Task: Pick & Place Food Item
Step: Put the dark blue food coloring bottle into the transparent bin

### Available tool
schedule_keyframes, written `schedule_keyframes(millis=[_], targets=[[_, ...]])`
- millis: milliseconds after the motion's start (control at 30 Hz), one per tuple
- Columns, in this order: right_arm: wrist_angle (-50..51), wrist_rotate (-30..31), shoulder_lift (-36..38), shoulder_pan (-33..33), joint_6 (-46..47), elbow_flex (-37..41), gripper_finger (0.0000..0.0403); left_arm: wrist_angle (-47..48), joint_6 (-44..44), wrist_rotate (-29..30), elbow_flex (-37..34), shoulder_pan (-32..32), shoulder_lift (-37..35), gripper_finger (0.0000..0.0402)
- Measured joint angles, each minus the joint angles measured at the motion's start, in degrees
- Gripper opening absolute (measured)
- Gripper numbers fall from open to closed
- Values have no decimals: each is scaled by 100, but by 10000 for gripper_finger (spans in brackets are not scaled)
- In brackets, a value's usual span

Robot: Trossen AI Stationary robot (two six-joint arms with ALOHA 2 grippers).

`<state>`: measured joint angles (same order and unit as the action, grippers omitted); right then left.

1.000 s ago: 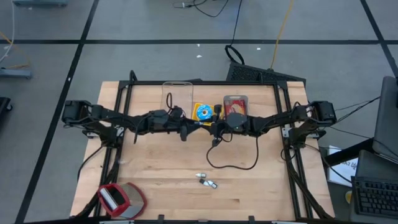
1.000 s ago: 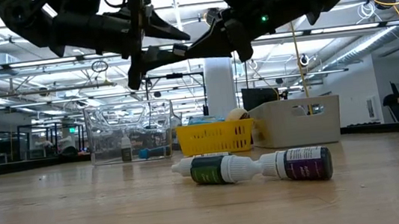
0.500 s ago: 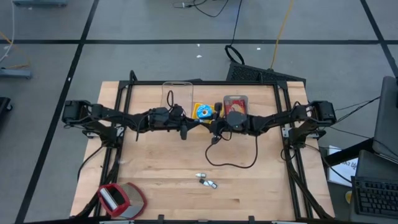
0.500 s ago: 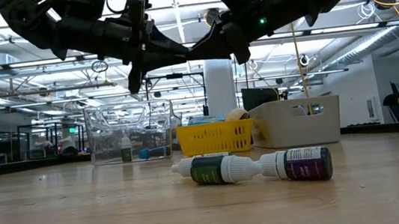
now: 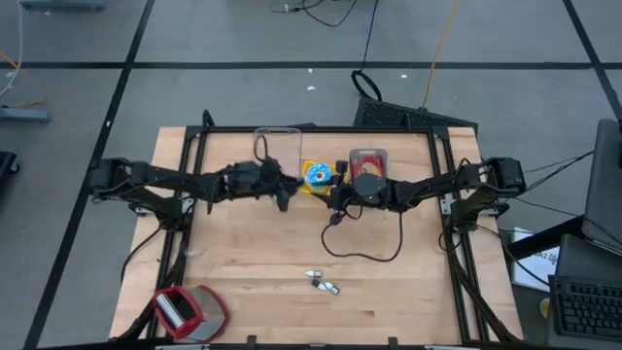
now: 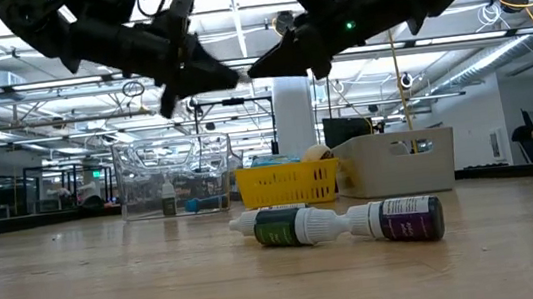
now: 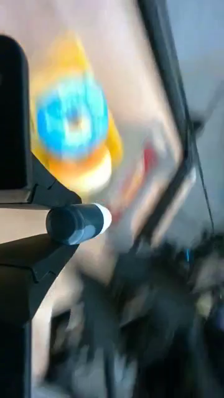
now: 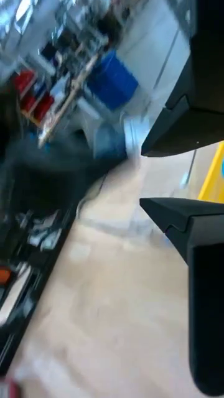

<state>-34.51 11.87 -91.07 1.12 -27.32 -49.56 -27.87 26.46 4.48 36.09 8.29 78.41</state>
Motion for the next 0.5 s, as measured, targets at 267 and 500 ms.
schedule_keyframes(millis=[267, 500], targets=[[-33, -10, -11, 3, 268, 4, 105, 1890, -254, 1306, -9, 162, -1230, 49], [-42, -8, -11, 23, 268, 4, 106, 2049, -68, 1673, -540, 156, -1442, 46]])
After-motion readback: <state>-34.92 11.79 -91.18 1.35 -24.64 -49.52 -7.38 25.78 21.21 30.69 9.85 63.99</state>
